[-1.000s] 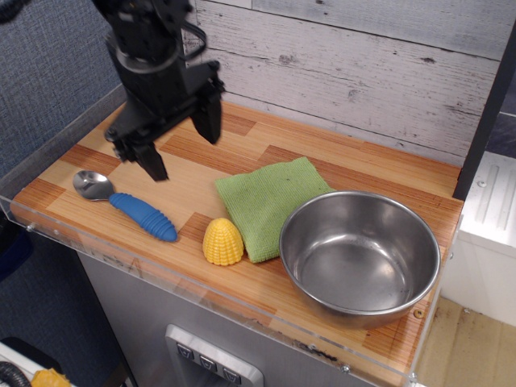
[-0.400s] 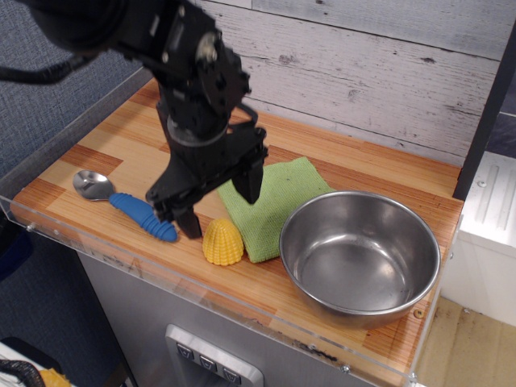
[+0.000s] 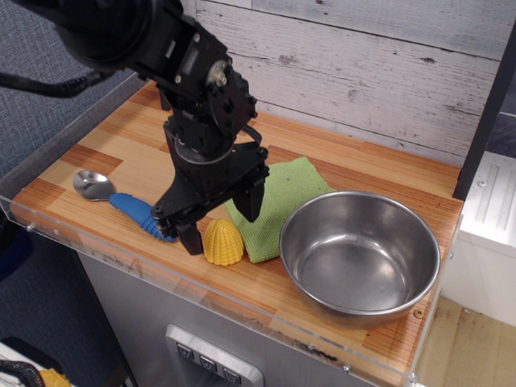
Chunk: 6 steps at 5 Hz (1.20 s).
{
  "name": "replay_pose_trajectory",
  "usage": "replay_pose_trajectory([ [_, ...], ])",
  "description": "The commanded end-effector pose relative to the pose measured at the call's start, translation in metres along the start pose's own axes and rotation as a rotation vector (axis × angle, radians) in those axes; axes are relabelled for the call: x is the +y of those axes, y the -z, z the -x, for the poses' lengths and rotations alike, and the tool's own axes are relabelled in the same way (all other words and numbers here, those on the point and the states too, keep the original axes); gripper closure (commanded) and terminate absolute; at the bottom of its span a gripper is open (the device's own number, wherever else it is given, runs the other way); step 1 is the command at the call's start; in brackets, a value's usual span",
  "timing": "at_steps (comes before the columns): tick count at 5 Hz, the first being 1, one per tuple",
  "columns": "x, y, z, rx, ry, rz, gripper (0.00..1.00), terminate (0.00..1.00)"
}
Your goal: Pick the yellow fruit from middle and put it on the corner
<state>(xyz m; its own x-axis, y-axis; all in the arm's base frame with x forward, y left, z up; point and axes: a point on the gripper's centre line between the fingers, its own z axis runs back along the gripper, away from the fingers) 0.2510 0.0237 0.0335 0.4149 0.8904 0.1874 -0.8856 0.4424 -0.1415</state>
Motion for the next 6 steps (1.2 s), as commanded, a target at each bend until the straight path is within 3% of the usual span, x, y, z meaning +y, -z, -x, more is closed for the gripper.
replay_pose_trajectory([
  [1, -0.002, 0.002, 0.0, 0.009, -0.013, 0.003, 0.0, 0.0],
  [2, -0.002, 0.005, 0.002, -0.001, 0.002, -0.004, 0.0, 0.0],
  [3, -0.002, 0.004, 0.002, -0.024, -0.008, -0.008, 1.0, 0.0],
  [5, -0.006, -0.007, -0.003, -0.048, -0.001, 0.006, 1.0, 0.0],
  [6, -0.019, -0.036, -0.026, -0.116, -0.029, 0.095, 1.0, 0.0],
])
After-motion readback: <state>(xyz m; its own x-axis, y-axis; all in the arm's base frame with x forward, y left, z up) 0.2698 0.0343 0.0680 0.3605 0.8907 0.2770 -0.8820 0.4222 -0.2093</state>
